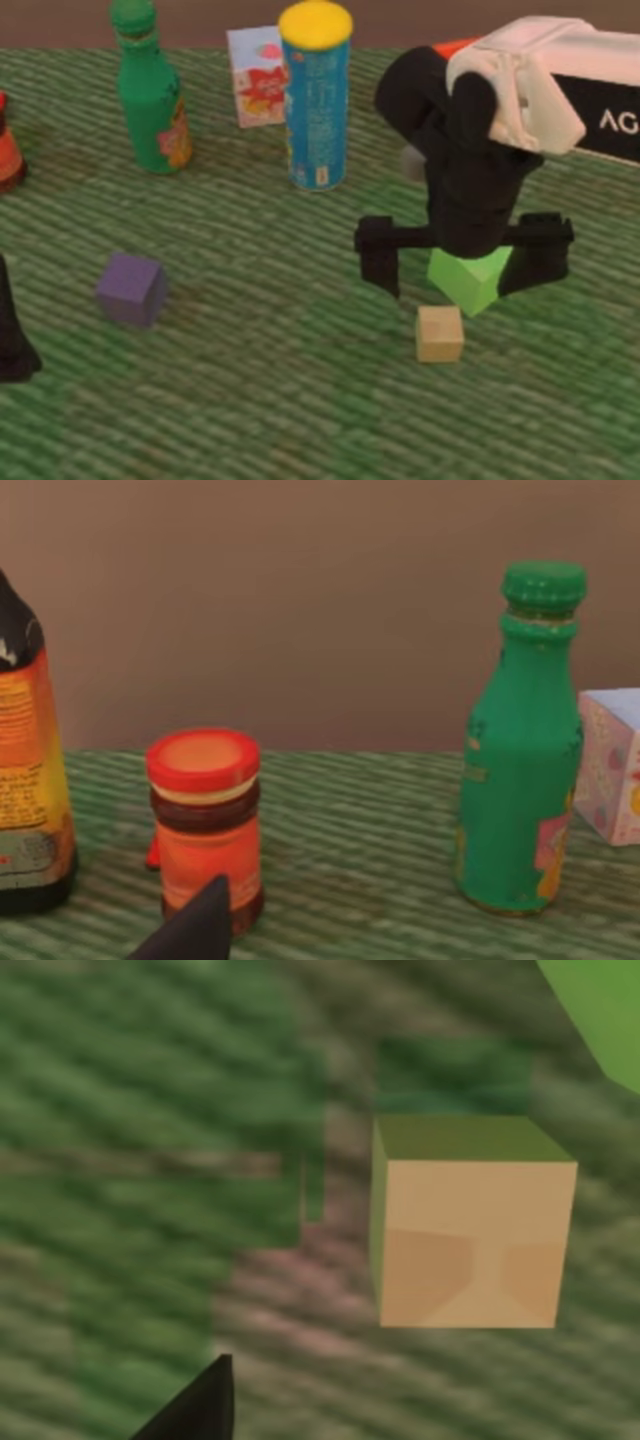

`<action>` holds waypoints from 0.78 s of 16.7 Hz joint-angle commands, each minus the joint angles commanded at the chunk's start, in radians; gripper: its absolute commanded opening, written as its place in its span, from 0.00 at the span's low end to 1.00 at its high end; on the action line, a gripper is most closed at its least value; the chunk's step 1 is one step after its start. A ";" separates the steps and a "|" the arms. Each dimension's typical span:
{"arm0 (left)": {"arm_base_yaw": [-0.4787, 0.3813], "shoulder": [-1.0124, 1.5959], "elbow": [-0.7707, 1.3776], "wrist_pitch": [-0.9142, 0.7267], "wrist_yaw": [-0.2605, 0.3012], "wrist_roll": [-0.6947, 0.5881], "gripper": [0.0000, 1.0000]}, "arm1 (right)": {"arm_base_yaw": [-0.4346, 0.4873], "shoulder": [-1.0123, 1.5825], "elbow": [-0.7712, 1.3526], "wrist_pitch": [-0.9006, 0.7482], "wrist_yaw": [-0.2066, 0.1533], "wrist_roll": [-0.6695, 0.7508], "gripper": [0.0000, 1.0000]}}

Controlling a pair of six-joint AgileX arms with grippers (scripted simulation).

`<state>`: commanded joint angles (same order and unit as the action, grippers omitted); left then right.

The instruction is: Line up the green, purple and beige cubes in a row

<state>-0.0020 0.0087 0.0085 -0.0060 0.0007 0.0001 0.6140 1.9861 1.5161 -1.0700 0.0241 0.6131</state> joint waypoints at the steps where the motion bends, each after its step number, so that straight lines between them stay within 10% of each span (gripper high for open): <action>1: -0.004 0.019 0.019 -0.013 0.001 0.000 1.00 | 0.003 -0.021 -0.019 0.013 -0.001 -0.008 1.00; 13: -0.105 0.944 0.688 -0.506 -0.002 0.019 1.00 | -0.094 -0.961 -0.771 0.480 -0.030 -0.290 1.00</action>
<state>-0.1073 0.9524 0.6964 -0.5118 -0.0009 0.0189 0.5195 1.0249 0.7448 -0.5897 -0.0054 0.3236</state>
